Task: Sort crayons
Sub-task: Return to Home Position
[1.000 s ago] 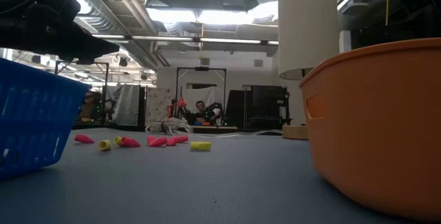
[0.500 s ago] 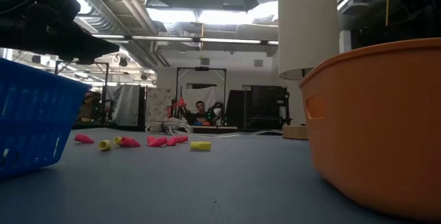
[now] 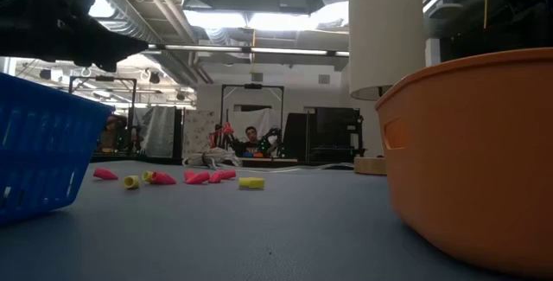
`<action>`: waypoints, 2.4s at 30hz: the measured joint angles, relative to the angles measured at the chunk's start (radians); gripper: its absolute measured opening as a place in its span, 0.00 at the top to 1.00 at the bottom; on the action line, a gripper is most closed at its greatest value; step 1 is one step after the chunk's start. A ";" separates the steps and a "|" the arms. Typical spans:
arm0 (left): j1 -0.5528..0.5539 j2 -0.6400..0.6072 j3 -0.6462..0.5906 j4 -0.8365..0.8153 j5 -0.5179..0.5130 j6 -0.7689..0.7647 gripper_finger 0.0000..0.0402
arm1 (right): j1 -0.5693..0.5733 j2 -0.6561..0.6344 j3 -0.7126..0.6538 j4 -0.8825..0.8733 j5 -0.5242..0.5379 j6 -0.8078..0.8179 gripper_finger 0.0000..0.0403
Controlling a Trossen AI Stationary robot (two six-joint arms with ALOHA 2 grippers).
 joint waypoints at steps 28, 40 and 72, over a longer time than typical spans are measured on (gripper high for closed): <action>-0.001 0.000 0.000 0.000 -0.001 0.000 1.00 | -0.111 0.000 0.000 0.000 -0.001 0.000 0.73; -0.001 0.000 0.000 0.000 -0.001 0.000 1.00 | -0.111 0.000 0.000 0.000 -0.001 0.000 0.73; -0.001 0.000 0.000 0.000 -0.001 0.000 1.00 | -0.111 0.000 0.000 -0.001 -0.001 0.000 0.73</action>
